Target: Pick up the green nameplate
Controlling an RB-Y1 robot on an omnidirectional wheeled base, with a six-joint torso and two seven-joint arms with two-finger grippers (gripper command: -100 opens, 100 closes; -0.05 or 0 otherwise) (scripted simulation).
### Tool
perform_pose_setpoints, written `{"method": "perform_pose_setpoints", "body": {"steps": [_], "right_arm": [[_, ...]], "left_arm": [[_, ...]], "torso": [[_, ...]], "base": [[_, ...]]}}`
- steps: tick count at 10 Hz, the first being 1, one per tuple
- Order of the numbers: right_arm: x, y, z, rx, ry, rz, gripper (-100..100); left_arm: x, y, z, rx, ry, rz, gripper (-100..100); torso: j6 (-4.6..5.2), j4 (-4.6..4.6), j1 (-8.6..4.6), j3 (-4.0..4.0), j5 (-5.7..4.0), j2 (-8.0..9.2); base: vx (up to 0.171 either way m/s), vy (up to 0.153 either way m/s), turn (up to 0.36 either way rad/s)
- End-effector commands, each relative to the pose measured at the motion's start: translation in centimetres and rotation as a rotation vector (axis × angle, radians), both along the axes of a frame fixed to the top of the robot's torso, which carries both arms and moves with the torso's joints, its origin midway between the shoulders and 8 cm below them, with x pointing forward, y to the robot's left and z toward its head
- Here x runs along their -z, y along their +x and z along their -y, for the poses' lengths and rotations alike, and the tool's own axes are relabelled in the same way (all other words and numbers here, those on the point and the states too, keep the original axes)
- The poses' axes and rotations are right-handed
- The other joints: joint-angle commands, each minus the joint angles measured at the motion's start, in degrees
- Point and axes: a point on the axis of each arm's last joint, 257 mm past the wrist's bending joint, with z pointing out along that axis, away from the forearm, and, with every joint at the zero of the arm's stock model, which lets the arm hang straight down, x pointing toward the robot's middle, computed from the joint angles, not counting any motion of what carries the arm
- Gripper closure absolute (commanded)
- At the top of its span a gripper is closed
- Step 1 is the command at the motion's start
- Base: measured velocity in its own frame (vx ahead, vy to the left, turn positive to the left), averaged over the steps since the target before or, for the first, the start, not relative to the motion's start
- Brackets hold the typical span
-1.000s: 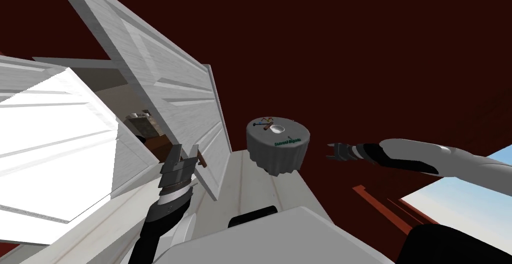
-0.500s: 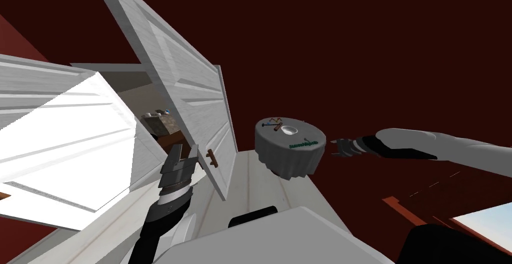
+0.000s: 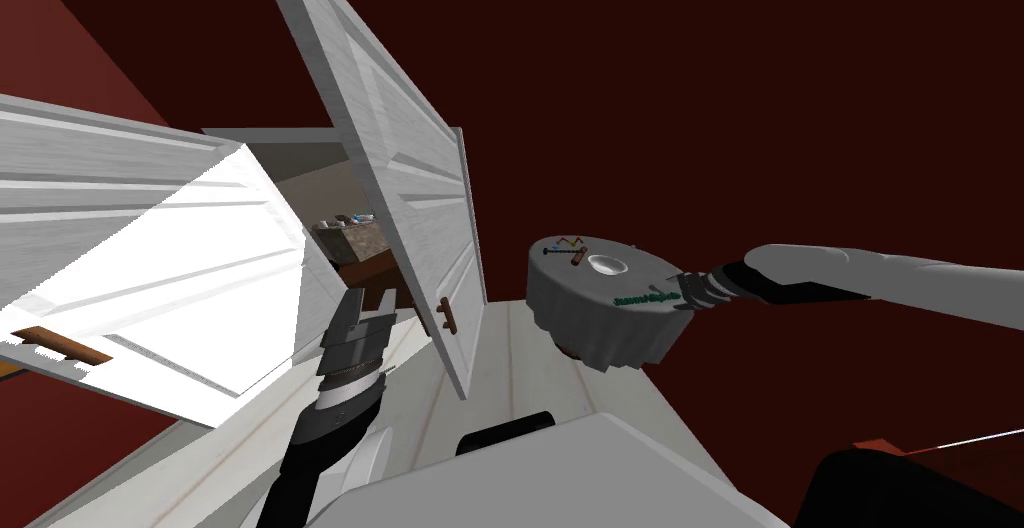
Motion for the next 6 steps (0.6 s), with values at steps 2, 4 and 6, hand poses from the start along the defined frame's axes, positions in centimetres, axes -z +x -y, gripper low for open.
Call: {"method": "perform_pose_setpoints", "body": {"steps": [2, 4, 6], "right_arm": [[0.0, 0.0, 0.0, 0.001, 0.0, -0.002, 0], [2.0, -1.9, 0.9, 0.026, 0.003, -0.004, -100], [1.7, -1.5, 0.9, 0.022, 0.003, -0.003, 100]], "left_arm": [[0.0, 0.0, 0.0, 0.0, 0.0, 0.0, 0], [0.0, 0.0, 0.0, 0.0, 0.0, 0.0, 0], [0.0, 0.0, 0.0, 0.0, 0.0, 0.0, 0]], "torso": [[0.06, 0.04, -0.31, 0.09, -0.06, 0.15], [0.04, 0.05, -0.73, 0.12, -0.19, 0.2], [0.07, 0.05, -0.8, 0.11, -0.21, 0.2]], "base": [[0.02, 0.048, 0.008], [0.063, -0.014, 0.126], [0.02, -0.006, 0.006]]}}
